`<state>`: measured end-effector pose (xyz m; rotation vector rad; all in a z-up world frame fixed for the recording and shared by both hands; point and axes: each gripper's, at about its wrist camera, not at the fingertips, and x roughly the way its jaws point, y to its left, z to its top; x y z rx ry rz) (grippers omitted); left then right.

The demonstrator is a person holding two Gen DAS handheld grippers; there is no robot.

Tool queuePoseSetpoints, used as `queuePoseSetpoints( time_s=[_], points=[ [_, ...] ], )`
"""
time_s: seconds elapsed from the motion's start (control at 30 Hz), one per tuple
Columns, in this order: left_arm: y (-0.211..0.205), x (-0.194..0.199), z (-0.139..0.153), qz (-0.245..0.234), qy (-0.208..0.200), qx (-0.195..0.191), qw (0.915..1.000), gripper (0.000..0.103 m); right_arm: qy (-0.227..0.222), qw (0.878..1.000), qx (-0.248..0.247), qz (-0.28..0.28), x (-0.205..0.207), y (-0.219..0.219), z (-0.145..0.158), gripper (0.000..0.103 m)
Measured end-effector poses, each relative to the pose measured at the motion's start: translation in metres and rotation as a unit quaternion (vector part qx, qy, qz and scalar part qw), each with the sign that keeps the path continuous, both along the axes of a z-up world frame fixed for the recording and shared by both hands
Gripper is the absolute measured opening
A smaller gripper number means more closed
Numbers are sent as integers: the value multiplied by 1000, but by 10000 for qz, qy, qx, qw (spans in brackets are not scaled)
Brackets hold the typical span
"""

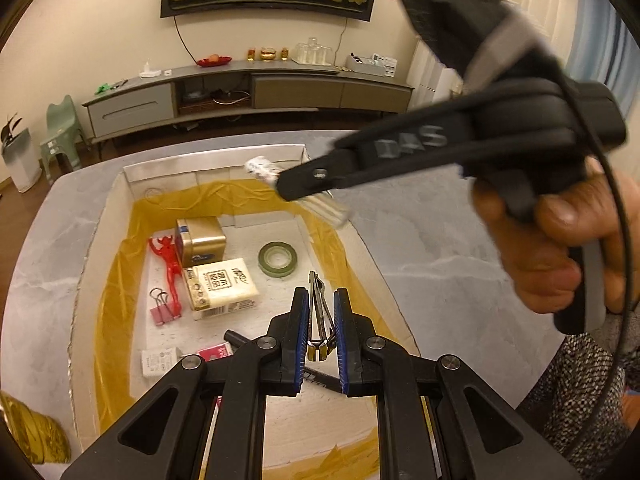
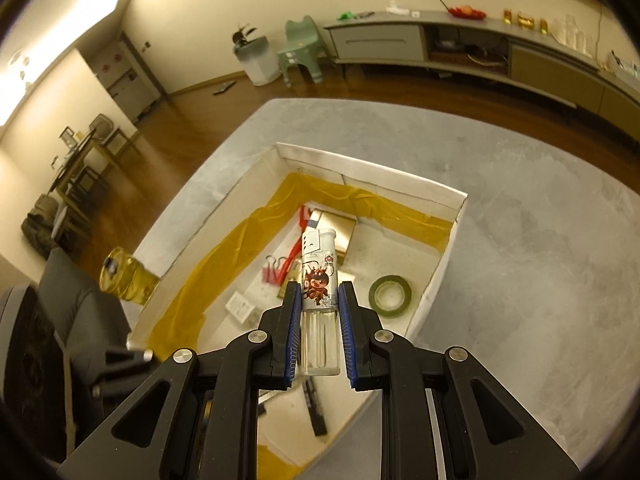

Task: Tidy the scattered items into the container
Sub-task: 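Carry the nail clipper and lighter with both tools over the white box, then open the left tool to drop the nail clipper while the right tool releases the lighter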

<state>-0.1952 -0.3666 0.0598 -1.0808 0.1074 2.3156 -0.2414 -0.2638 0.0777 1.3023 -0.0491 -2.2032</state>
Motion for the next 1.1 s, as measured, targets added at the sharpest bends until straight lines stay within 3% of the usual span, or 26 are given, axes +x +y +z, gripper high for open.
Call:
queuePoseSetpoints(
  time_s=[0.4, 0.93, 1.1],
  points=[
    [-6, -22, -9, -109, -318, 324, 9989, 13, -204, 9975, 663, -143, -42, -32, -29, 20],
    [-9, -35, -14, -91, -482, 474, 9977, 14, -227, 9945, 1017, -127, -66, -46, -46, 21],
    [-14, -34, -12, 6, -445, 485, 9978, 22, -252, 9945, 1001, -200, -68, -42, -48, 23]
  ],
)
